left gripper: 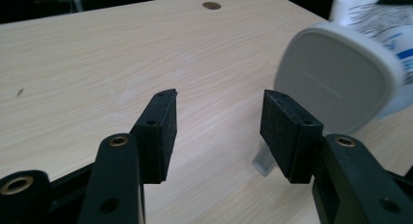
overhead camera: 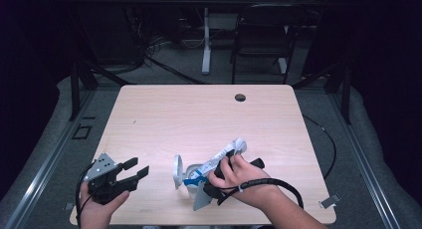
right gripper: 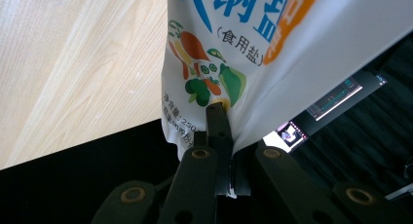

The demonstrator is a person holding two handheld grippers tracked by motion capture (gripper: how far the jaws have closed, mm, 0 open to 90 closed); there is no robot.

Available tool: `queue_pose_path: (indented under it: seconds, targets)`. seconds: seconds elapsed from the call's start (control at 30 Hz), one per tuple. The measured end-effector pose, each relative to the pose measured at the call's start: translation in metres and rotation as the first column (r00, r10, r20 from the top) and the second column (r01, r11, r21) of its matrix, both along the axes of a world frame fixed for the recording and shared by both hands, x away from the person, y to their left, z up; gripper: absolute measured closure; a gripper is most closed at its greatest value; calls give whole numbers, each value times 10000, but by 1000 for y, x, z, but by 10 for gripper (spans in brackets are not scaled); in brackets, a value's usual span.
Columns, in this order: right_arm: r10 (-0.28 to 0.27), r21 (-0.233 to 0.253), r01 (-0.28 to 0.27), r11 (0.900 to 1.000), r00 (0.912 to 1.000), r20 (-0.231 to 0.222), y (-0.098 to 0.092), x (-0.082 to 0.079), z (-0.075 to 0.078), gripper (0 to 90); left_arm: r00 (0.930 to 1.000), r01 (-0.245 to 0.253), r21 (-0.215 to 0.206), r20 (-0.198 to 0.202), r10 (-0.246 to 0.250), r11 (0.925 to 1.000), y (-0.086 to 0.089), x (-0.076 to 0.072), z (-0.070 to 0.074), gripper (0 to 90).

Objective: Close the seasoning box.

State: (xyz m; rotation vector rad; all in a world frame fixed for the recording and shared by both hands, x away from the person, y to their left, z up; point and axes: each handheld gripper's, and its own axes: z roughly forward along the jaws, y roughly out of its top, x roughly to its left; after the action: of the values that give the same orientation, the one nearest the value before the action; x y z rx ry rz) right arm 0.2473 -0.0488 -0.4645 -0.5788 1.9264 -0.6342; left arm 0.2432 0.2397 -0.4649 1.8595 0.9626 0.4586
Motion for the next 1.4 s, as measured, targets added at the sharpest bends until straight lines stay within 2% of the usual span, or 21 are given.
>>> queue_pose_path:
  seconds: [0.13,0.3,0.47,0.7,0.77,0.9,1.03,1.17,1.4]
  targets:
    - [4,-43,-4,10000,10000,20,0,0,-1,899,10000,26,208,-71,-24,9998,-1,0,-1,481]
    - [17,21,-16,10000,10000,-21,1,1,-1,899,9994,-299,-16,-186,298,9996,7,4,-7,476]
    - [-41,32,41,10000,10000,-27,1,0,0,899,9982,-464,35,-383,465,9989,13,7,-13,473]
    - [-354,735,374,9966,9990,-278,-4,0,2,899,9955,-761,-52,-576,757,9971,20,11,-19,469]
    - [-198,1224,254,9922,9987,-470,-8,2,1,899,9942,-839,-35,-682,835,9965,23,12,-21,468]
    - [-242,1371,317,9900,9981,-564,-9,2,1,899,9918,-1009,-69,-799,1000,9949,26,13,-25,467]
    - [-343,1794,481,9826,9962,-795,-12,3,1,899,9907,-1092,-95,-827,1081,9940,29,14,-26,466]
    - [-432,2008,591,9779,9956,-826,-14,3,1,899,9893,-1169,-133,-893,1153,9931,30,15,-28,465]
    - [-692,2660,969,9591,9913,-1115,-19,3,1,899,9874,-1240,-127,-1008,1221,9922,33,15,-31,463]
